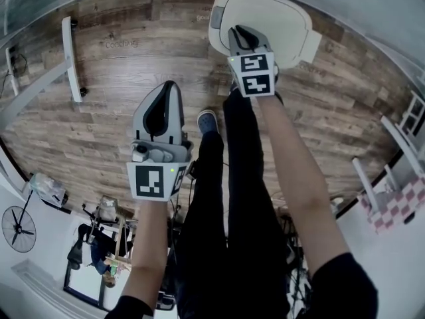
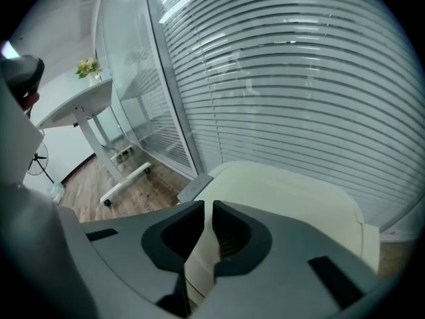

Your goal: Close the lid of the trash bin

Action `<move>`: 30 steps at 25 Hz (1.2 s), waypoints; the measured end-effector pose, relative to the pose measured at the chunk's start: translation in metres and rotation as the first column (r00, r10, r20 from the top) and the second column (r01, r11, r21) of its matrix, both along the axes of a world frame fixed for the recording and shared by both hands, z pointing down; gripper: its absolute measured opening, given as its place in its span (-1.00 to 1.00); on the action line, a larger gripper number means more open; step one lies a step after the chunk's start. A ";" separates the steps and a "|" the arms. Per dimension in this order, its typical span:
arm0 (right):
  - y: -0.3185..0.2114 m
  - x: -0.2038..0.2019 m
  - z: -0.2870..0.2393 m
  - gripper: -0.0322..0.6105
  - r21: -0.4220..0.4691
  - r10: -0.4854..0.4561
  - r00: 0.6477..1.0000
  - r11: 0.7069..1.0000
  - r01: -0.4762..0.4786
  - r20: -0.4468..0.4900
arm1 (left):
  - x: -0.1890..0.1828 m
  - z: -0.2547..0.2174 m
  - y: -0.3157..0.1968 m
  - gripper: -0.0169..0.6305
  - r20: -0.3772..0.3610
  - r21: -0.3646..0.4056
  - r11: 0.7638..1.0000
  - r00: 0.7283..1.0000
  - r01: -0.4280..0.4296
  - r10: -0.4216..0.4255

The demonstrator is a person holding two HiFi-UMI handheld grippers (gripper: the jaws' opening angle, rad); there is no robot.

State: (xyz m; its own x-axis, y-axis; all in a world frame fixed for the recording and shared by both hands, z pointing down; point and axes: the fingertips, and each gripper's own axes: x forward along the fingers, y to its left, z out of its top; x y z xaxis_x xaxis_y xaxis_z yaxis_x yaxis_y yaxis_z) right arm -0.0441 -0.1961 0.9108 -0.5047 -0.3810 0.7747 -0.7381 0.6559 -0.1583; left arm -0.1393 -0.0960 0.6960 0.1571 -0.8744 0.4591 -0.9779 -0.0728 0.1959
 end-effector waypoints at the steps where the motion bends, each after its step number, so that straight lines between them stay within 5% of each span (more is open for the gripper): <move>1: -0.002 0.005 -0.006 -0.79 0.015 0.015 1.000 1.000 -0.015 0.005 | 0.000 -0.003 -0.001 -0.92 0.016 0.007 1.000 1.000 -0.007 0.007; 9: -0.002 0.060 -0.111 -0.78 0.170 0.100 0.993 0.979 -0.109 0.060 | 0.004 -0.038 0.003 -0.92 -0.005 0.022 1.000 1.000 -0.014 0.014; 17: -0.002 0.112 -0.272 -0.69 0.368 0.192 0.973 0.902 -0.225 0.125 | 0.001 -0.108 0.011 -0.92 -0.006 0.110 0.993 0.999 -0.042 0.043; 24: 0.057 0.137 -0.388 -0.45 0.394 0.236 0.950 0.868 -0.301 0.205 | 0.006 -0.185 0.049 -0.92 -0.004 0.164 0.985 0.998 -0.054 0.055; 30: 0.110 0.145 -0.443 -0.45 0.407 0.241 0.938 0.853 -0.327 0.248 | 0.008 -0.232 0.082 -0.92 -0.015 0.189 0.979 0.997 -0.072 0.076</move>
State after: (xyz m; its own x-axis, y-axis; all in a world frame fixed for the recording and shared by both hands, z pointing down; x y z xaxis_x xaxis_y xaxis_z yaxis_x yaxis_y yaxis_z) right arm 0.1012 -0.0860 0.4675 -0.4365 -0.8054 0.4011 -0.8891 0.4545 -0.0550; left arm -0.1309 -0.0141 0.4636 0.2330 -0.9303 0.2833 -0.9641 -0.1828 0.1928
